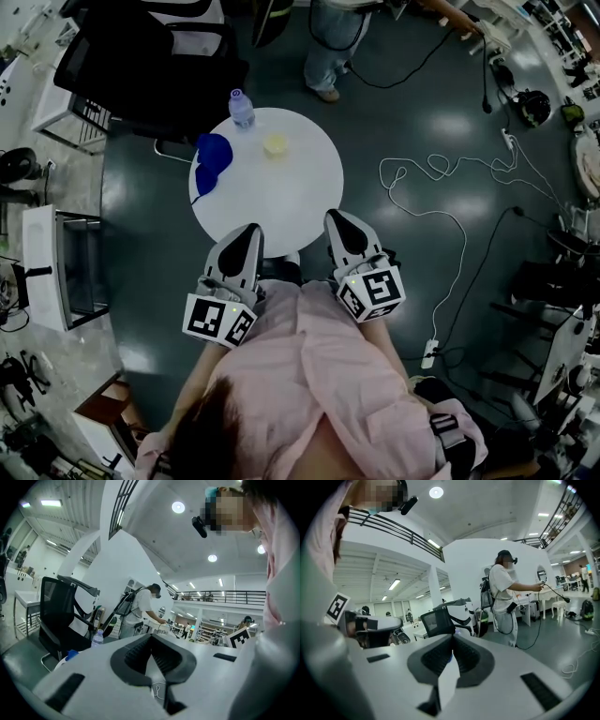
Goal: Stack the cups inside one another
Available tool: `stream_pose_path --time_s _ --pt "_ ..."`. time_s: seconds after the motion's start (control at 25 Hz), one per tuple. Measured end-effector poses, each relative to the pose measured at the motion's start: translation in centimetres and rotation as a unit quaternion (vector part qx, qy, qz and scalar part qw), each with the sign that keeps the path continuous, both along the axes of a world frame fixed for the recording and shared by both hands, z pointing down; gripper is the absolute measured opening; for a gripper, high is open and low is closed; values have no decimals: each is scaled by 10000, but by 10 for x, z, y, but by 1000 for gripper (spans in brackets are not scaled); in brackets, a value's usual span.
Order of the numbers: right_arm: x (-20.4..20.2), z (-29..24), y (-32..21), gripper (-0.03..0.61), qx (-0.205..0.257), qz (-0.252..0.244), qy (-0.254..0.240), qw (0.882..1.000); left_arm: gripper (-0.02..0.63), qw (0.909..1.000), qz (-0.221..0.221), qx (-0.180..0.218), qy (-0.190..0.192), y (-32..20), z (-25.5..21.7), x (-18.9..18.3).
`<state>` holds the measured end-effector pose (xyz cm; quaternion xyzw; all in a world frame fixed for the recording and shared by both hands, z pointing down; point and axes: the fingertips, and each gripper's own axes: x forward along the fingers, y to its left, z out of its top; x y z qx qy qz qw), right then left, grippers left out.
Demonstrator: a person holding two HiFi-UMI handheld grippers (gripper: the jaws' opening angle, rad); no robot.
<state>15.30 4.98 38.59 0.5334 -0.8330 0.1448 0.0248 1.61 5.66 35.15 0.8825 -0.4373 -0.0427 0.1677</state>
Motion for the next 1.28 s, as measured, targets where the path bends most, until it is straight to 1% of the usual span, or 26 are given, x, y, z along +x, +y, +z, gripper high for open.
stream_pose_path --time_s 0.36,0.56,0.76,0.84,1.12,1.28 --pt "0 2 4 32 3 -108 -37 9999 17 10000 -5 -15 3 2 2 5" --pt "-1 -1 7 32 119 -204 -115 9997 17 10000 1 33 -42 5 3 6" --pt "0 -1 10 32 77 -211 -146 9996 17 10000 -60 24 -6 7 0 5" --pt "-4 0 8 32 52 -283 -108 9995 17 10000 -25 44 -22 7 -1 6" --pt "-21 0 9 32 70 -608 275 9977 17 10000 -37 82 -8 7 -4 6" --pt "-24 4 11 32 -24 -670 293 9973 17 10000 -36 57 -37 9 -2 7"
